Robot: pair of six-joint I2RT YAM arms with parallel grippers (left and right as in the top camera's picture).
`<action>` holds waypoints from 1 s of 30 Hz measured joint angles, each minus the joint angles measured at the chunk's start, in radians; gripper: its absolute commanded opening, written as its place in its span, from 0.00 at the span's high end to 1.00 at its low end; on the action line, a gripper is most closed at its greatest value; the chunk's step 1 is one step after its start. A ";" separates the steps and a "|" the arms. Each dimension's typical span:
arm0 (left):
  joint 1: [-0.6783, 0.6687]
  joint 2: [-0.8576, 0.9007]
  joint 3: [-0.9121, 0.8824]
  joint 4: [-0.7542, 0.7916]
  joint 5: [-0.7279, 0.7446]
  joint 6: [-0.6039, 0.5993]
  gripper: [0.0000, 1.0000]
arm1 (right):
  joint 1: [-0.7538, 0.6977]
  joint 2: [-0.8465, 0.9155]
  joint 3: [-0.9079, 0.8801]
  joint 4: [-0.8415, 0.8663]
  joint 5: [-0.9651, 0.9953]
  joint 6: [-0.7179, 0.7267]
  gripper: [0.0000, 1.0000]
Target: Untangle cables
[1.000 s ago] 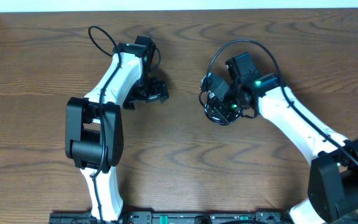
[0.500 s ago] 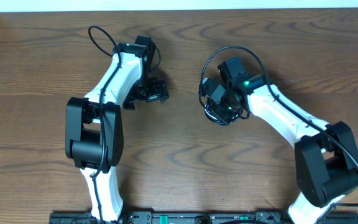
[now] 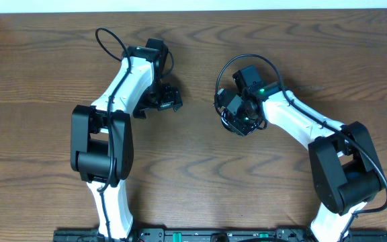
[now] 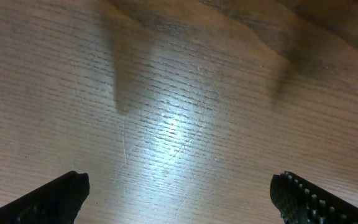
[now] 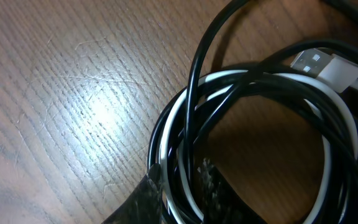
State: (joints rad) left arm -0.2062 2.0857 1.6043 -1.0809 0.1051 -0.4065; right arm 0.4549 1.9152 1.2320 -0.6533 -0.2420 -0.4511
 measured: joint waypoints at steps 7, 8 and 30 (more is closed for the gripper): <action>0.000 0.000 0.000 0.000 0.000 0.000 0.02 | 0.000 0.000 -0.021 0.019 0.000 -0.002 0.81; 0.000 0.000 0.000 0.000 0.000 0.000 0.02 | 0.000 0.000 -0.027 0.019 0.000 -0.002 0.81; 0.000 0.000 0.000 0.000 0.000 0.000 0.02 | 0.000 -0.018 -0.048 0.056 -0.057 -0.003 0.95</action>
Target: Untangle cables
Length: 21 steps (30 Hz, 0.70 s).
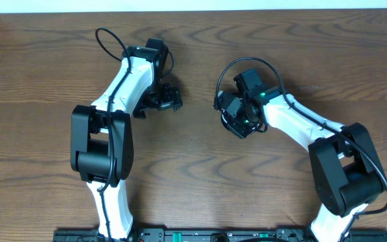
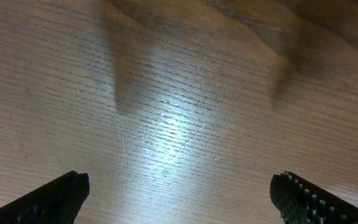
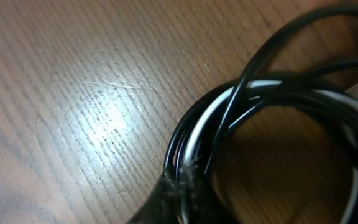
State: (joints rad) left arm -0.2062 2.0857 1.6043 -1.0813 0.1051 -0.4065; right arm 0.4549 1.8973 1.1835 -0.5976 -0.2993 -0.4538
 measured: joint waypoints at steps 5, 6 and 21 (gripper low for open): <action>0.000 0.000 0.000 0.000 0.000 0.000 0.02 | 0.000 -0.005 0.000 -0.007 -0.008 -0.001 0.94; 0.000 0.000 0.000 0.000 0.000 0.000 0.02 | 0.000 -0.005 0.000 -0.007 -0.008 -0.001 0.95; 0.000 0.000 0.000 0.000 0.000 0.000 0.02 | 0.000 -0.005 0.000 -0.014 -0.011 -0.005 0.78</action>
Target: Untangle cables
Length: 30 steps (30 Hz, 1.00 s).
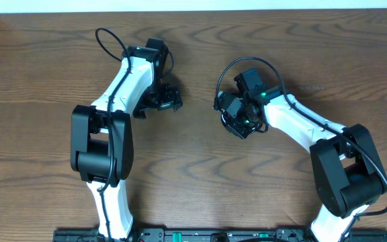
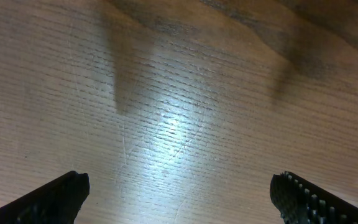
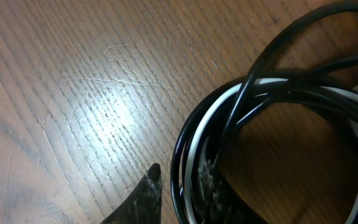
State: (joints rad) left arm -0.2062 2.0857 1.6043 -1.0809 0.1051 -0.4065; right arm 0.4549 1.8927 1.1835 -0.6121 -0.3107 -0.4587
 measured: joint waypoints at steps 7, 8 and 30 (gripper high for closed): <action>0.000 0.000 0.000 0.000 0.000 0.000 0.02 | -0.001 0.002 0.000 0.005 0.004 -0.002 0.92; 0.000 0.000 0.000 0.000 0.000 0.000 0.02 | -0.001 0.003 0.000 0.005 0.005 -0.003 0.93; 0.000 0.000 0.000 0.000 0.000 0.000 0.02 | -0.001 0.017 0.000 0.007 0.034 -0.005 0.99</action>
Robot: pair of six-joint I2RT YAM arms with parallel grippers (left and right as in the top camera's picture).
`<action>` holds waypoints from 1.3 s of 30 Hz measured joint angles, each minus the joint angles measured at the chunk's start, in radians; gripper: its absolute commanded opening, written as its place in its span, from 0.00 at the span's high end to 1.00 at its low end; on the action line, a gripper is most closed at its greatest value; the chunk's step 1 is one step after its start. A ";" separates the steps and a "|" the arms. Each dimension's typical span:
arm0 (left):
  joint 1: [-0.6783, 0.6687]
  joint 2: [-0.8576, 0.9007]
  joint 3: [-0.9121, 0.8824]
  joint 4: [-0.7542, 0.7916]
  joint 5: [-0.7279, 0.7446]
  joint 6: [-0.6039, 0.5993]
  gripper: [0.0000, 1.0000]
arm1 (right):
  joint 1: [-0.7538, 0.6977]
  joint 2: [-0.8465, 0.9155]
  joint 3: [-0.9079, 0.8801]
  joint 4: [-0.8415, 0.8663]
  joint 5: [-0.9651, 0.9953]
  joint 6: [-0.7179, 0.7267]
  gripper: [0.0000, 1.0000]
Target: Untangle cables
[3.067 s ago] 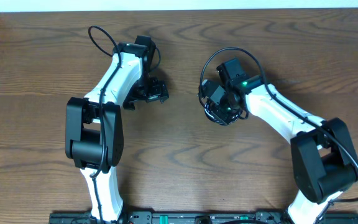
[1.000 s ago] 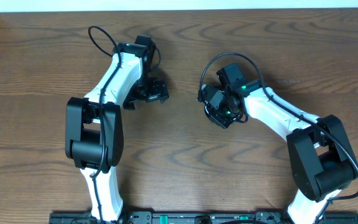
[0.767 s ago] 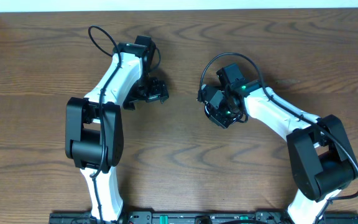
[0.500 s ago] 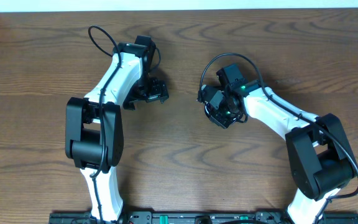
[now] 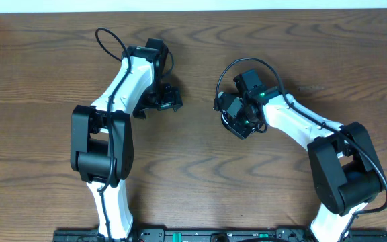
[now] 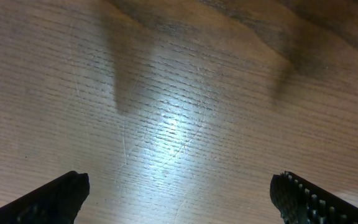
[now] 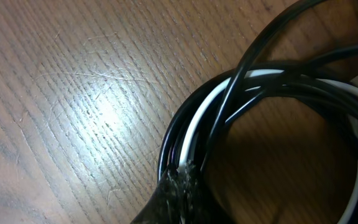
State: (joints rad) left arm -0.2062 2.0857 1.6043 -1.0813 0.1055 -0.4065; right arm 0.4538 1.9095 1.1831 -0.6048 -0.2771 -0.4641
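A coil of black and white cables point(image 7: 260, 93) lies on the wooden table point(image 5: 193, 168), seen close up in the right wrist view and small in the overhead view as the cable coil point(image 5: 226, 119). My right gripper point(image 7: 182, 186) is shut on the coil's left side, pinching several strands. A black strand crosses over the coil toward the top right. My left gripper point(image 6: 179, 199) hovers open over bare wood, nothing between its fingertips point(image 6: 61, 194), well left of the coil. From overhead, the left gripper point(image 5: 161, 99) and right gripper point(image 5: 239, 123) stand apart.
A thin black wire loops above each wrist, the one on the left arm point(image 5: 106, 40) and the one on the right arm point(image 5: 247, 62). A pale strip runs along the table's far edge point(image 5: 193, 5).
My right gripper's jaws stood slightly apart around the coil's strands; now they are pressed together on them. The coil sits a little differently in the right wrist view. The left arm is unchanged.
At first my right gripper pinched the coil, with a white USB plug showing at the top right. A second later the view had shifted and blurred. Then the jaws were slightly parted around the strands, and now they pinch again. The left gripper stayed open over bare wood.
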 measured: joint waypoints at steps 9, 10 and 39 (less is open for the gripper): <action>0.000 0.000 0.000 0.000 0.000 0.000 0.02 | -0.001 -0.024 0.002 -0.008 -0.046 0.000 0.99; 0.000 0.000 0.000 0.000 0.000 0.000 0.02 | -0.001 -0.032 0.004 -0.012 -0.049 0.000 0.99; 0.000 0.000 0.000 0.000 0.000 0.000 0.02 | -0.202 -0.050 0.022 0.087 -0.800 0.122 0.61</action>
State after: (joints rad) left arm -0.2062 2.0857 1.6043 -1.0813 0.1055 -0.4065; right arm 0.2516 1.8591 1.2053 -0.5179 -1.0771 -0.3420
